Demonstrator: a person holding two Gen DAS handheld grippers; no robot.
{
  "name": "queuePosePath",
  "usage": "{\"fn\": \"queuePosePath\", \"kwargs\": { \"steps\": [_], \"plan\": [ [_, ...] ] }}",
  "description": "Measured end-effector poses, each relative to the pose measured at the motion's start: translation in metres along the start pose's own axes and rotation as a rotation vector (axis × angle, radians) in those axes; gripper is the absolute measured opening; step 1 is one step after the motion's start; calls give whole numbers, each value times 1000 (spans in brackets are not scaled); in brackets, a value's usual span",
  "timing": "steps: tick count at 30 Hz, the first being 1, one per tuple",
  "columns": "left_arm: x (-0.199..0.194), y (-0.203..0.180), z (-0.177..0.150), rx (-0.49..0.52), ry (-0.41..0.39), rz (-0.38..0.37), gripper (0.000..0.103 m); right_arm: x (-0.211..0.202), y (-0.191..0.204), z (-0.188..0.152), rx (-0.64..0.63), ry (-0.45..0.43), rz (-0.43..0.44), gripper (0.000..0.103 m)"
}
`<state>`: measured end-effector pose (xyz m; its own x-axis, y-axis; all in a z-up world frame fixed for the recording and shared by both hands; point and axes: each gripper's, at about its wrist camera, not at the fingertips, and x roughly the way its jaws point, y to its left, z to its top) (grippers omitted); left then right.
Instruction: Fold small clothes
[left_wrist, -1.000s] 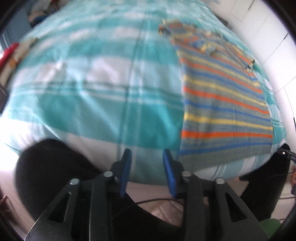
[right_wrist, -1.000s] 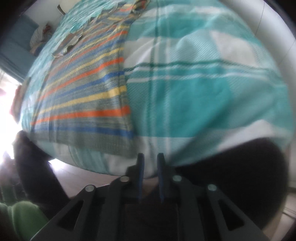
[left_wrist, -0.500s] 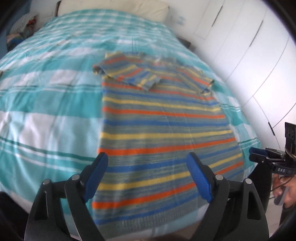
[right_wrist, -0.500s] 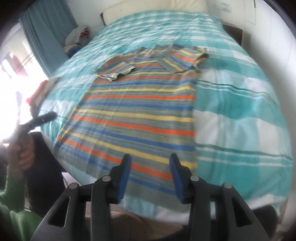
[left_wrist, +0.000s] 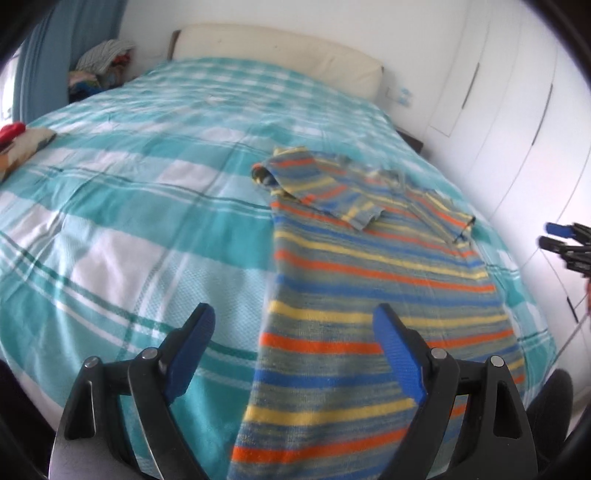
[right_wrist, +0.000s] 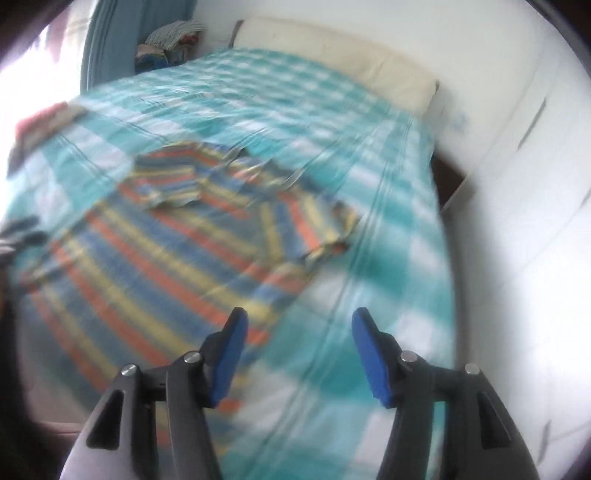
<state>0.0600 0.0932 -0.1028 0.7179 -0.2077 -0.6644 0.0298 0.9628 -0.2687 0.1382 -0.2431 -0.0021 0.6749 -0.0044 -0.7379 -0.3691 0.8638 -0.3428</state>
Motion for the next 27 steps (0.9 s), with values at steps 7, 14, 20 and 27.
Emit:
{"fn": "queuePosePath", "kwargs": {
  "steps": [7,14,20,27],
  "plan": [
    [8,8,-5,14,5,103,89,127,38,39,-26,27,265,57],
    [19,4,-9,41,37,138,89,206,3,39,238,102,267,4],
    [21,8,-9,12,58,117,89,148,-158,-31,774,-49,216,4],
    [29,9,-11,-34,100,69,89,125,-245,-154,1152,-29,227,5]
  ]
}}
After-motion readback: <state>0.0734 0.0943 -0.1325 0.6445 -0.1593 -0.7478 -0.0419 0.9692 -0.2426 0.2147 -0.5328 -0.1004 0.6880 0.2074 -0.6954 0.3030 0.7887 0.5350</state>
